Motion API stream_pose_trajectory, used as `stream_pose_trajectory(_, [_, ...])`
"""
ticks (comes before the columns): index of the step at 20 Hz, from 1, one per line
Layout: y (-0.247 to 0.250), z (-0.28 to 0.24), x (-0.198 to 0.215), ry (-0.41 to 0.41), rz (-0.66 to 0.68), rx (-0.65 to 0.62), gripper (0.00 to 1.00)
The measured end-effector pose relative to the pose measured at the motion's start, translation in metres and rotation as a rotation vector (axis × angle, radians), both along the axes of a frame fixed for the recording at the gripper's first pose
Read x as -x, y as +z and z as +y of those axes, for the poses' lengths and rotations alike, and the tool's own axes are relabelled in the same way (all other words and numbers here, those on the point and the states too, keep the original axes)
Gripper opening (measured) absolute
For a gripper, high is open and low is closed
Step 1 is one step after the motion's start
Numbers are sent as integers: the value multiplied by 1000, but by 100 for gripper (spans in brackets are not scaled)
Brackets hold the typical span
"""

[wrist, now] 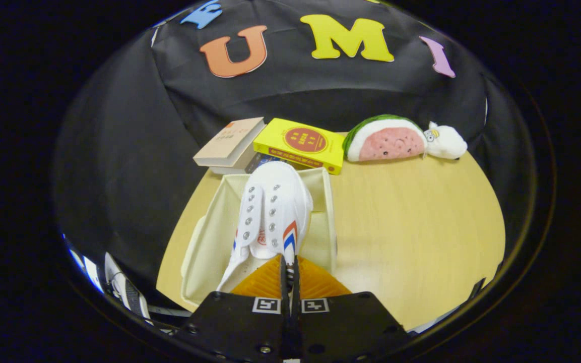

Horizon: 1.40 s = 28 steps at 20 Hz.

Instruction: Open the storage box then place both shoes into the box .Put the left shoe in first, then the right shoe, with the right side of both shoes facing outward in a uniform manner.

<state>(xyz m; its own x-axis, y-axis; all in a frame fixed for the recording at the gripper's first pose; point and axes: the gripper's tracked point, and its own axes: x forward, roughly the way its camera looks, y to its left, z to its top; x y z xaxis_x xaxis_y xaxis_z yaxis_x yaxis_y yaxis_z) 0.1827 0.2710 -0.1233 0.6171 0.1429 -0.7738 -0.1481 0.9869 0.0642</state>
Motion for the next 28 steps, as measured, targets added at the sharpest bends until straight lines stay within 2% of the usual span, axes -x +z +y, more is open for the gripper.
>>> stream_pose_trajectory(4, [-14,-1,2,-32,7,-11,0])
stream_pose_trajectory(9, [-23,-7,11,-68,-13,48,0])
stream_pose_trajectory(14, [-36,2,4,-82,-5,23,0])
stream_pose_trajectory(16, [-36,7,2,-73,-15,16,4])
stream_pose_trajectory(19, [-29,11,4,-55,-40,6,19])
stream_pose_trajectory(22, [4,12,-3,-59,-161,-37,18])
stream_pose_trajectory(28, [46,5,19,-44,-300,-56,38])
